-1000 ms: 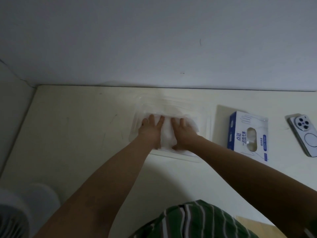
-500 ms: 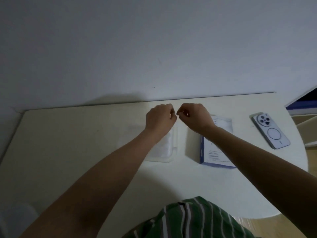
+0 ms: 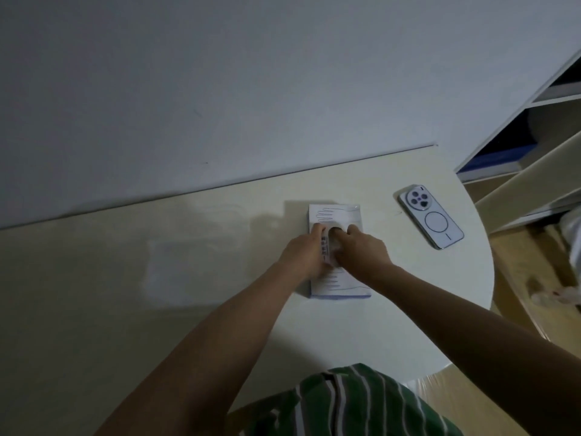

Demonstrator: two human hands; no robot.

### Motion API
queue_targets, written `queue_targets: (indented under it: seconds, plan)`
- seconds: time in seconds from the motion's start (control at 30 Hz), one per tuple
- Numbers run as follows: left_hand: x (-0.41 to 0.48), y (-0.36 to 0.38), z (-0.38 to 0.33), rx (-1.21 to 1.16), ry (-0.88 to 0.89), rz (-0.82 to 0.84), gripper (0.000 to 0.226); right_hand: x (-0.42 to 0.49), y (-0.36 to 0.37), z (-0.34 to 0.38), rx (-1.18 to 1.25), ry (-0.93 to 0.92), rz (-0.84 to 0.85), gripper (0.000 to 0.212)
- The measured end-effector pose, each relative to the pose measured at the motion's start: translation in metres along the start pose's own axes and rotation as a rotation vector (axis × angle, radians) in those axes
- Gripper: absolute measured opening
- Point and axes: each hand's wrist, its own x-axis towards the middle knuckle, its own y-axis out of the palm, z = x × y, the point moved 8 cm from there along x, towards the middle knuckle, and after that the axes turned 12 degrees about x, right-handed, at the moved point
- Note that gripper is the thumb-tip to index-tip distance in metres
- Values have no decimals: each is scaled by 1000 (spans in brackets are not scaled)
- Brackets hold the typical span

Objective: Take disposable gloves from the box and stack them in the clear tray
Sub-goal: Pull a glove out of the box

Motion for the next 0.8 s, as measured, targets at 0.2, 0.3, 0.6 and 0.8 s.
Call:
queue_targets:
  seconds: [0.2, 0.3, 0.6, 0.8]
  plan:
    - [7, 8, 3, -68, -64, 1, 70, 7, -3, 2, 57, -100, -79, 14]
    - [7, 8, 2, -40, -51, 4, 76, 6, -15, 0, 215, -176, -108, 14]
    - [4, 3, -1, -28, -45, 78, 86, -10, -71, -3, 921, -157, -146, 13]
    - [-10, -18, 5, -296, 33, 34, 114, 1, -87, -8, 1150, 18, -220, 37]
